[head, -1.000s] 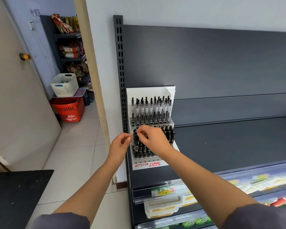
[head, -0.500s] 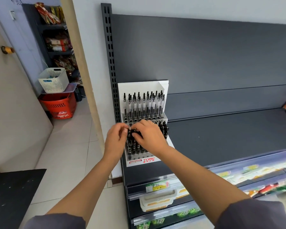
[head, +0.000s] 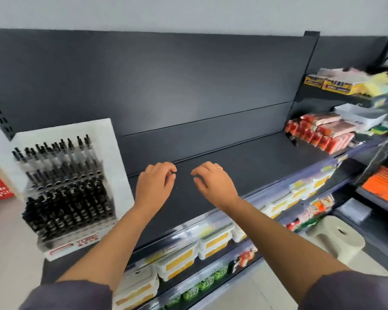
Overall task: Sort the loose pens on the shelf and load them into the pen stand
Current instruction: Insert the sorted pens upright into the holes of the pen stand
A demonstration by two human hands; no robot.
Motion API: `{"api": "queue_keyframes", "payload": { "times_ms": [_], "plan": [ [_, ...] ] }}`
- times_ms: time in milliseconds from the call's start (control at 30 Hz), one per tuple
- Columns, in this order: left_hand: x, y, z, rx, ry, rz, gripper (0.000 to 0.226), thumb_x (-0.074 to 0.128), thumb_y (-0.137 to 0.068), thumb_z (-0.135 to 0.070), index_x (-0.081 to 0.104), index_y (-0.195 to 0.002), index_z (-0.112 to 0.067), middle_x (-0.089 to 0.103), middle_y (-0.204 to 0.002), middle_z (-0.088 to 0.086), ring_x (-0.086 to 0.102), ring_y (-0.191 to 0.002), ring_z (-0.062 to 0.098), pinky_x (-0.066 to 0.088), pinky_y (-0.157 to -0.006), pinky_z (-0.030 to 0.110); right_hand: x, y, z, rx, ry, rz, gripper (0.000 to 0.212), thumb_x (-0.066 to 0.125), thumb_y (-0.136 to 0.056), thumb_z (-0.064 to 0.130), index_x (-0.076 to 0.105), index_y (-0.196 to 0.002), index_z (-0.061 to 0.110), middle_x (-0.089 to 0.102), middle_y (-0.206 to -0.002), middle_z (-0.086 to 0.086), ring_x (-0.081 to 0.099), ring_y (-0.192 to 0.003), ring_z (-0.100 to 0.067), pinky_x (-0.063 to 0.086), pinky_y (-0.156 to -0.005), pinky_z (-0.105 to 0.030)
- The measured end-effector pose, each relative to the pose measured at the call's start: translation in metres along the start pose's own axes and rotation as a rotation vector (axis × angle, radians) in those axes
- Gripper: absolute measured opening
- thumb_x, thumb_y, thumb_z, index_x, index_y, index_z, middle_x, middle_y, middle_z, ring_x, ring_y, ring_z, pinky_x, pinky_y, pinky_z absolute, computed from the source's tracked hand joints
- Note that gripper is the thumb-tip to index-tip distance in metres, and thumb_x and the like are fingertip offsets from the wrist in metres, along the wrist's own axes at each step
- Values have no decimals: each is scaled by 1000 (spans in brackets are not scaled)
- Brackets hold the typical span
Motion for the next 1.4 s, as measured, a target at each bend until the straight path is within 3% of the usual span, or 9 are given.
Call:
{"api": "queue_keyframes", "payload": {
  "times_ms": [367, 767, 900, 1000, 1167, 1267, 1400],
  "plan": [
    [181, -74, -138, 188, -12, 179, 12, 53, -91, -18, 63, -98, -20, 63, -81, -8, 51, -79, 20, 34, -71, 31, -54, 37, -242, 266, 144, 67, 28, 43, -97, 30, 61, -118, 24, 58, -118, 0, 51, -107, -25, 44, -87, -34],
    [365, -229, -221, 272, 97, 365, 18, 45, -96, -21, 59, -107, -22, 62, -92, -8, 52, -90, 17, 38, -82, 32, -68, -32, -463, 554, 86, 163, 28, 46, -97, 27, 58, -121, 20, 56, -118, -5, 49, -113, -28, 45, -91, -40],
    [410, -263, -242, 308, 75, 438, 19, 44, -96, -23, 58, -110, -23, 63, -98, -8, 53, -92, 17, 41, -84, 33, -67, -46, -523, 619, 49, 183, 28, 46, -97, 25, 58, -121, 18, 56, -119, -5, 50, -114, -28, 46, -93, -40],
    [442, -283, -245, 326, 3, 459, 19, 44, -96, -24, 57, -109, -24, 60, -91, -10, 52, -89, 16, 41, -84, 32, -62, -64, -568, 649, 34, 183, 29, 46, -97, 25, 57, -122, 16, 55, -119, -8, 50, -113, -30, 47, -90, -41],
    [496, -317, -242, 278, -82, 474, 19, 44, -96, -25, 57, -109, -26, 57, -85, -13, 52, -88, 14, 39, -86, 31, -44, -108, -642, 659, 33, 198, 31, 44, -97, 22, 55, -125, 14, 52, -122, -12, 51, -109, -35, 49, -84, -39],
    [523, -334, -236, 187, -96, 495, 19, 44, -96, -25, 58, -109, -26, 52, -83, -14, 51, -89, 13, 39, -87, 31, -25, -132, -686, 681, 28, 263, 32, 46, -96, 20, 52, -126, 11, 47, -125, -16, 51, -112, -37, 47, -85, -40],
    [549, -353, -228, 78, -152, 507, 21, 42, -96, -26, 58, -109, -27, 59, -92, -11, 52, -92, 14, 37, -84, 30, 8, -158, -731, 691, 43, 398, 41, 48, -94, 22, 41, -133, 11, 38, -132, -18, 46, -118, -40, 45, -88, -42]
  ]
}}
Point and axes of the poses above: each hand's wrist, its own y-axis away from the middle knuckle, its own x-axis out of the palm, z = x × y, the point moved 10 cm from there along -y, towards the middle knuckle
